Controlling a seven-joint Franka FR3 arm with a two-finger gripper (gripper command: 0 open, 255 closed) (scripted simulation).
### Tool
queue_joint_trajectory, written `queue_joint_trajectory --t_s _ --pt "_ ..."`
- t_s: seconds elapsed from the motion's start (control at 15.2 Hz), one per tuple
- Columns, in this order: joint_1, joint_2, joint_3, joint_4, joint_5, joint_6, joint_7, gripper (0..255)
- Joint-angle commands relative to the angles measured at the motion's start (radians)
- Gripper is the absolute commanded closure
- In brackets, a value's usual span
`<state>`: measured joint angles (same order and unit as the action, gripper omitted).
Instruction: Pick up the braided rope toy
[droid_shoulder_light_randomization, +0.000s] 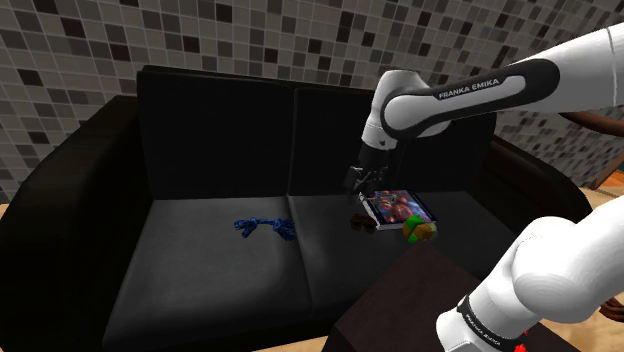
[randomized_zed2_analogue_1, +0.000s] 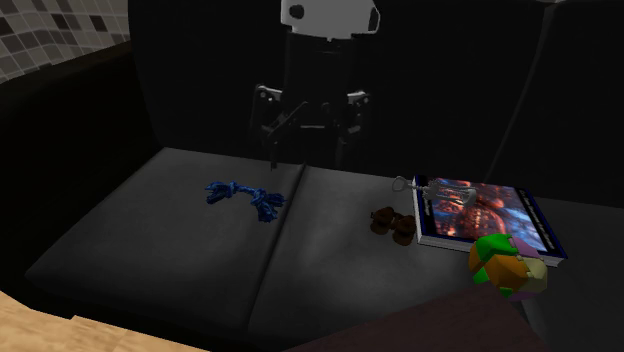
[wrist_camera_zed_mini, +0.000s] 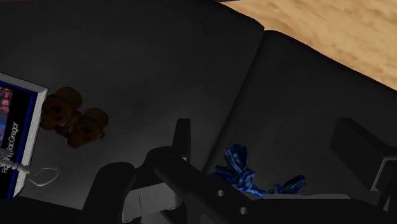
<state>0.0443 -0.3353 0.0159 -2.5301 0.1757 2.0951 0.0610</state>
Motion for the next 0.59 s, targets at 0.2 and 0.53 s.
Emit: queue_joint_trajectory --t_s 0.2,0.53 --pt "0.014 0.192 0.021 0.051 0.010 0.158 0.012 0" --pt "0.025 0.395 0.035 0.134 0.010 0.292 0.026 0"
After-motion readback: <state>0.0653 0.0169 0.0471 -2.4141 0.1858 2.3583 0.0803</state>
